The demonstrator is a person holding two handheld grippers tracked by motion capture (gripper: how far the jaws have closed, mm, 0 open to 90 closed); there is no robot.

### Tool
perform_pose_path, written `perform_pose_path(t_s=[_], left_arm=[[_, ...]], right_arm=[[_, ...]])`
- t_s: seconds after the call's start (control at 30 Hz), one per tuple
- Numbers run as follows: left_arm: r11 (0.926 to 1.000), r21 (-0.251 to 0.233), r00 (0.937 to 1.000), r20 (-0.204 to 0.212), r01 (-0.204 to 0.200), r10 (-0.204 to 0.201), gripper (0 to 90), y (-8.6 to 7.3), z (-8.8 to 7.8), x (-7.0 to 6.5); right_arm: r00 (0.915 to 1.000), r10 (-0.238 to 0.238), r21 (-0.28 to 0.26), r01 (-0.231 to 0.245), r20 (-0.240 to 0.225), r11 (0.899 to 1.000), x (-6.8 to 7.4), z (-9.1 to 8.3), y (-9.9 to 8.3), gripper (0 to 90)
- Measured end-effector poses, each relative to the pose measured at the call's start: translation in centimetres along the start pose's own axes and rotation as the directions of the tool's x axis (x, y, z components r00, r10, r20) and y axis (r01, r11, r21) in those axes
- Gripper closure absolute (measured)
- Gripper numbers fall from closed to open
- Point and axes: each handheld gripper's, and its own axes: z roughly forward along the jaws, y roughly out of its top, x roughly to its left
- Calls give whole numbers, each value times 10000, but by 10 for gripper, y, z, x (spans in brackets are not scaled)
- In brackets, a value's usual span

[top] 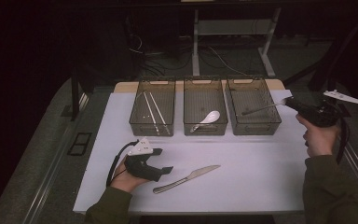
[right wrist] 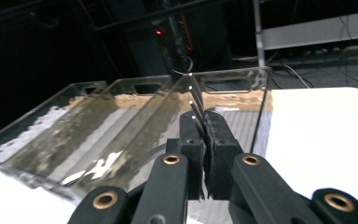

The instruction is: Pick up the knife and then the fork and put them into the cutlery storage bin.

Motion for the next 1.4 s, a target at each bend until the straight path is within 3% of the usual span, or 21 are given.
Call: perform_pose_path(t_s=[0.3,0.6,0.93,1.17,1.23,1.3,1.4], left_arm=[[10000,32,9999,131,-94,94,188,0,2,0],[10000,-32,9997,235,-59,60,188,0,1,0],[9998,55,9996,245,-172,171,187,2,2,-1],[9998,110,9995,266,-185,182,187,2,2,-1],[9999,86,9996,264,-118,115,188,1,3,-1],[9998,128,9995,282,-146,142,188,2,3,-1],[9998,125,9995,279,-154,150,187,2,3,-2]], right_arm=[[9951,47,198,-67,985,9998,-3,49,5,868],[9906,-139,984,4,1363,9951,1,91,7,867],[9936,-453,1965,241,1040,9802,-1,88,0,858],[9929,-779,2770,502,897,9596,-5,78,-6,841],[9936,-789,2953,515,813,9540,-5,76,-8,809],[9947,-777,3038,539,668,9512,-5,73,-8,720],[9933,-1025,3217,799,540,9435,-4,71,-8,642]])
